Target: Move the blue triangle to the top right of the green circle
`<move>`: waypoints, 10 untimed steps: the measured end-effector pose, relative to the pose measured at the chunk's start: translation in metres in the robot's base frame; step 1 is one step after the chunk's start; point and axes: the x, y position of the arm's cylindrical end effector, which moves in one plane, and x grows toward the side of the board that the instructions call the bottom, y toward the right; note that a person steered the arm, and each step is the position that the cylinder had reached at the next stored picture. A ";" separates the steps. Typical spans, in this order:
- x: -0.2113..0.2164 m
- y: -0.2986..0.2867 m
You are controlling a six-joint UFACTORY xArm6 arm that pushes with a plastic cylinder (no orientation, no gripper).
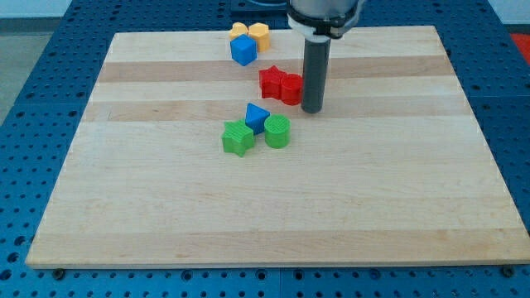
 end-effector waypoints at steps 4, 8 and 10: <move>0.061 -0.095; 0.005 -0.052; 0.008 -0.127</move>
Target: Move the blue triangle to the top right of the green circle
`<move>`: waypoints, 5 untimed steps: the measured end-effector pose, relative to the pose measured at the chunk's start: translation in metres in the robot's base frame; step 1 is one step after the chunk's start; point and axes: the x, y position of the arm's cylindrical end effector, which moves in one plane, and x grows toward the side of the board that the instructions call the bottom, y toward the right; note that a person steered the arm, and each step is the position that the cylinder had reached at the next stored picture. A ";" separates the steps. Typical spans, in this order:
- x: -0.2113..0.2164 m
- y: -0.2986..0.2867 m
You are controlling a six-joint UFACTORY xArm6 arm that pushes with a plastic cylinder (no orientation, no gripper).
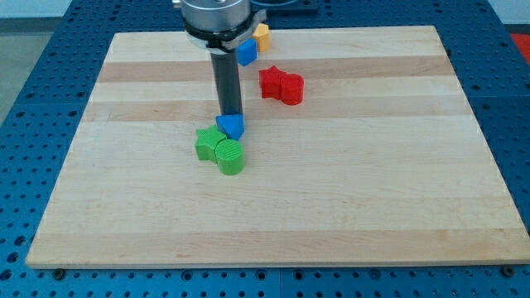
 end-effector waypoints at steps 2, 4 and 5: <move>0.024 -0.005; 0.027 -0.005; 0.030 -0.005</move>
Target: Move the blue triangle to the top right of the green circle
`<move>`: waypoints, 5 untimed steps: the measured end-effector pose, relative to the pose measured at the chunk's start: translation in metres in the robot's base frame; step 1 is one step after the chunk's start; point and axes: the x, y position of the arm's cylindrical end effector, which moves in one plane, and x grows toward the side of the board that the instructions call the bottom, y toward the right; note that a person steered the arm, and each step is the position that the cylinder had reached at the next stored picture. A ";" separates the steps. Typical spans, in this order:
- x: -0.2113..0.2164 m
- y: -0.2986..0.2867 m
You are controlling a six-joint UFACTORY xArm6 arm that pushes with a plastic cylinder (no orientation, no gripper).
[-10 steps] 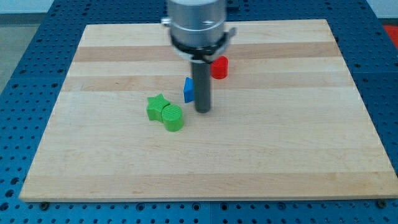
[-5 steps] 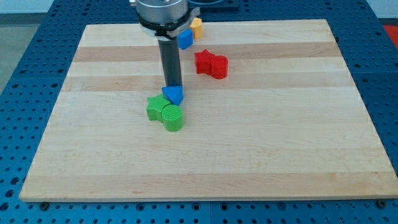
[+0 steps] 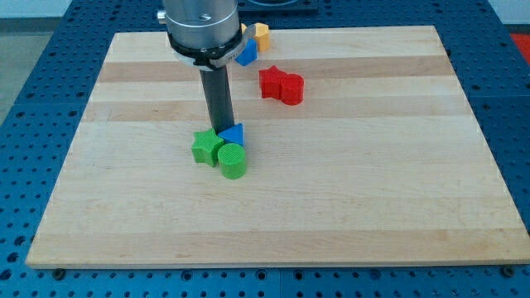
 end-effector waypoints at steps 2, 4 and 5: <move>0.006 0.015; 0.006 0.023; -0.030 -0.009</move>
